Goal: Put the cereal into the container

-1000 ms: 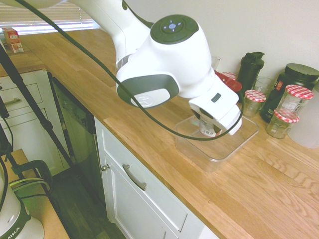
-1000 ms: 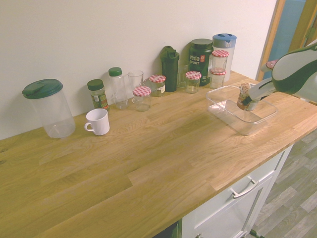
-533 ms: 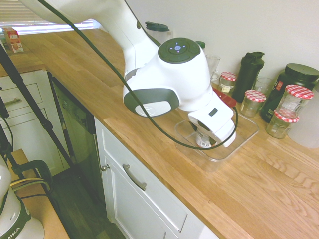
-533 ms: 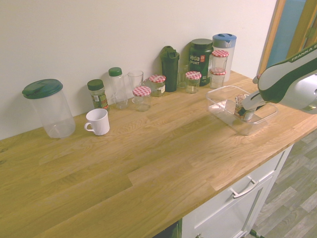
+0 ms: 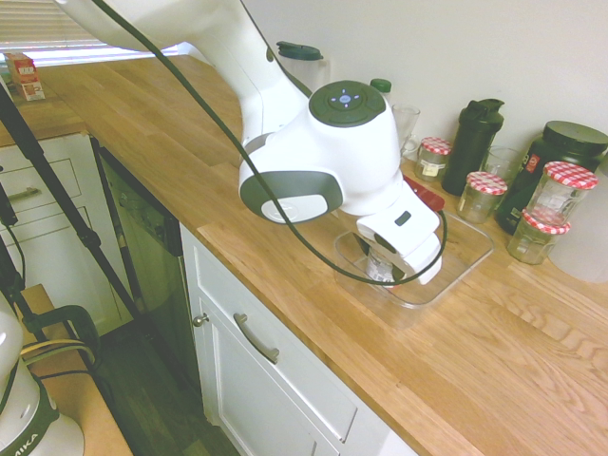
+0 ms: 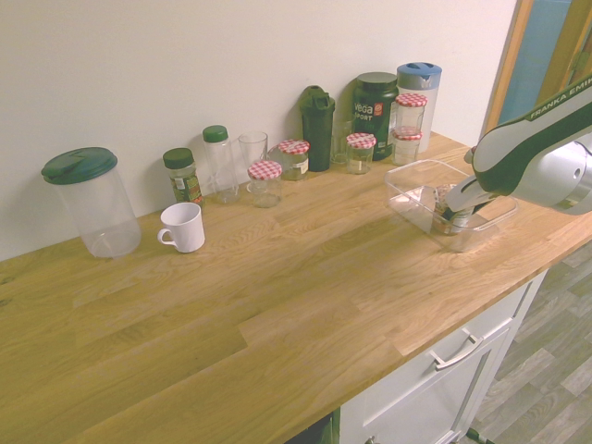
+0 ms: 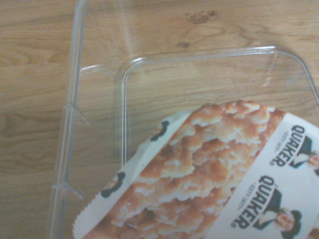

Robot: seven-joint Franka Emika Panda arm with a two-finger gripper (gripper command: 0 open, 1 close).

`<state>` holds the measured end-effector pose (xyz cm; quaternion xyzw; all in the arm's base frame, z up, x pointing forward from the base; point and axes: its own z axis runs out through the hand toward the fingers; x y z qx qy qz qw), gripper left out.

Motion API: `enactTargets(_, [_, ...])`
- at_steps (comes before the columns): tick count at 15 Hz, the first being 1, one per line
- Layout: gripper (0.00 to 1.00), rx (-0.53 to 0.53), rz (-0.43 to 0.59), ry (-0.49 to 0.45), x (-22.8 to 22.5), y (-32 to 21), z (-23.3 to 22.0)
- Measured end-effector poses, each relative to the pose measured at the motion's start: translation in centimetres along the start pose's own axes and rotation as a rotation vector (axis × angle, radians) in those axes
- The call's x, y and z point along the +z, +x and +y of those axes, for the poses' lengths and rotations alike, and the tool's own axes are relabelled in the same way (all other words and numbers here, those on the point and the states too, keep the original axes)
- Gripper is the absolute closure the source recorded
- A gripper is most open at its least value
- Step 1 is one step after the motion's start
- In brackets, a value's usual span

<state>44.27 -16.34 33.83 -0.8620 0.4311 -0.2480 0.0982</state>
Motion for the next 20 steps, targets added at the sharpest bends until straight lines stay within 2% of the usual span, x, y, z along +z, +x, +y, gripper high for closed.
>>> enactTargets(10, [0.00,-0.006,0.043,0.014,-0.9,1.5,-1.2])
enactTargets(16, [0.00,-0.021,0.130,0.068,-5.9,3.3,-3.0])
enactTargets(20, [0.00,-0.026,0.127,0.079,-7.3,2.5,-4.1])
